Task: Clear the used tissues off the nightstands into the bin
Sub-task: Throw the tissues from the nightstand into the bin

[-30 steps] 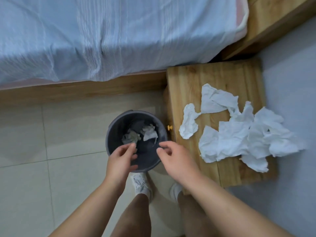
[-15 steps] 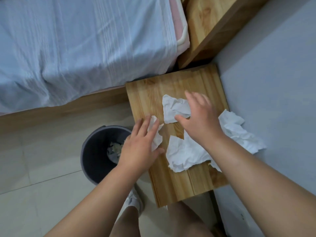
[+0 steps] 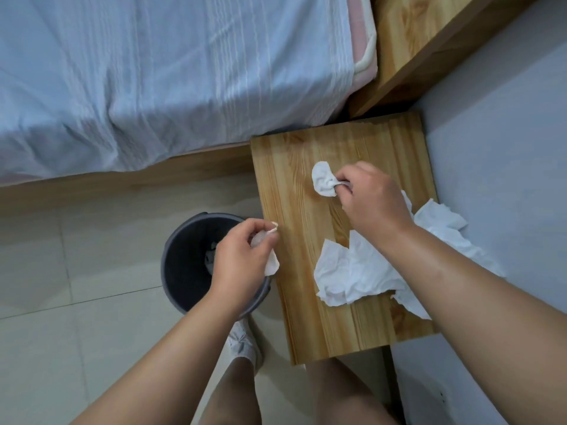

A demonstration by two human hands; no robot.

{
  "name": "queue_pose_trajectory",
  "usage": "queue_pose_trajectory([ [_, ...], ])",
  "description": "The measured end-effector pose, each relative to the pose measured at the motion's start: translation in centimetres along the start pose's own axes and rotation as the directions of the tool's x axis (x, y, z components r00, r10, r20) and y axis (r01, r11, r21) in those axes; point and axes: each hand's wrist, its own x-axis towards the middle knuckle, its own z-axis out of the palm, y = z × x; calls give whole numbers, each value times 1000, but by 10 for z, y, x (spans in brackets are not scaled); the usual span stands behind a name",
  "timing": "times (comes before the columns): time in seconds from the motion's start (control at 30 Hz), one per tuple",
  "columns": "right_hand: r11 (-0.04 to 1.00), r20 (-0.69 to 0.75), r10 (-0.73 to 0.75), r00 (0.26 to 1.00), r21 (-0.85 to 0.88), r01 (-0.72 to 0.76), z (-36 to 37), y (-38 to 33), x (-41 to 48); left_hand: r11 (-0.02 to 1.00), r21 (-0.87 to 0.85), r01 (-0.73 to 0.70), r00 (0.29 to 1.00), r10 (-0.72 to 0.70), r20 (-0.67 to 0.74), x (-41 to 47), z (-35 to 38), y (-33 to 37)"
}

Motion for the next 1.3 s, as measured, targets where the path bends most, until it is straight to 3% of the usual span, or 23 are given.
queue_pose_trajectory([
  [0.17, 971, -129, -24, 991, 232, 54, -15, -54, -16, 971, -227, 82, 983, -117, -145, -17, -53, -37],
  [0.37, 835, 134, 161, 978, 509, -207, 46, -110, -67, 834, -432, 344, 909, -411, -70, -41, -96, -104],
  [0.6, 851, 367, 290, 884, 324, -414, 139, -131, -84, 705, -535, 465, 815, -577, -51, -30, -106, -167],
  [0.87, 872, 459, 303, 835, 218, -437, 171, -127, -80, 611, -596, 521, 796, -599, 83, -20, -99, -189],
  [1.1, 867, 461, 239, 854, 295, -402, 122, -119, -111, 690, -502, 521, 816, -576, 55, -31, -98, -161],
  [1.3, 807, 346, 308, 886, 399, -436, 38, -70, -136, 904, -251, 346, 938, -335, 87, -44, -63, -83],
])
